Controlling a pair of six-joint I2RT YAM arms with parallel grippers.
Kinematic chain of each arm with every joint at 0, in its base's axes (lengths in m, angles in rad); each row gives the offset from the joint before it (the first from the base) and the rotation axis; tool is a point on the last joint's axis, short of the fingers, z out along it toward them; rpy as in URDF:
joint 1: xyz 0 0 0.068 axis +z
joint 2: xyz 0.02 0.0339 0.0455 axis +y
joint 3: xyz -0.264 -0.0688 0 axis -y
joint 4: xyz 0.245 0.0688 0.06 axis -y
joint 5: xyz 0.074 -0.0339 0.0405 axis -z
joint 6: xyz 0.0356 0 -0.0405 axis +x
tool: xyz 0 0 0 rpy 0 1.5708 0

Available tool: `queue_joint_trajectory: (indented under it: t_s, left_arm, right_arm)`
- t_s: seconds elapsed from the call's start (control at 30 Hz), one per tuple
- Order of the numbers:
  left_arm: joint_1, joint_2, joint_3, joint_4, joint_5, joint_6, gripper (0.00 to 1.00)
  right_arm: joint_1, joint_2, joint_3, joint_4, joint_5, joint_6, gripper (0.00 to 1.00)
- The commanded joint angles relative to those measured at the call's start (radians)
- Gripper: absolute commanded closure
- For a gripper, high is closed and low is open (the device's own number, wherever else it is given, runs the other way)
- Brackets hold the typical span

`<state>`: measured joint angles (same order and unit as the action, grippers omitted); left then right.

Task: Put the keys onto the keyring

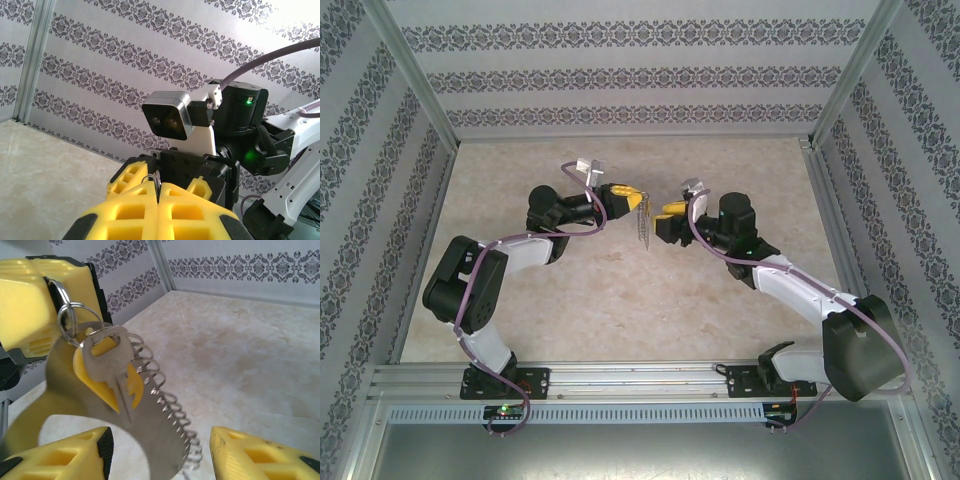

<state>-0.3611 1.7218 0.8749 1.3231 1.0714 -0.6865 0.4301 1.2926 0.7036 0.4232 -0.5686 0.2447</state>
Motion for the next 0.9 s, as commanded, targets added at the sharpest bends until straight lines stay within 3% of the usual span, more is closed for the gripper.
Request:
queue_joint_trajectory:
  t_s: [0.0, 0.57, 0.67, 0.87]
  left_arm:
    - [-0.009, -0.014, -0.014, 0.093, 0.001, -0.023, 1.00]
    - [-0.013, -0.002, -0.001, 0.090, 0.013, -0.037, 1.00]
    - [-0.014, -0.001, 0.004, 0.090, 0.013, -0.039, 1.00]
    - [-0.015, -0.001, 0.006, 0.090, 0.011, -0.038, 1.00]
  right_arm:
    - [0.016, 0.016, 0.024, 0.045, -0.011, -0.004, 0.46]
    - [0.039, 0.078, 0.093, 0.044, 0.009, -0.013, 0.44]
    - [0.040, 0.100, 0.110, 0.042, -0.005, -0.012, 0.48]
    - [0.041, 0.102, 0.109, 0.024, -0.037, -0.027, 0.65]
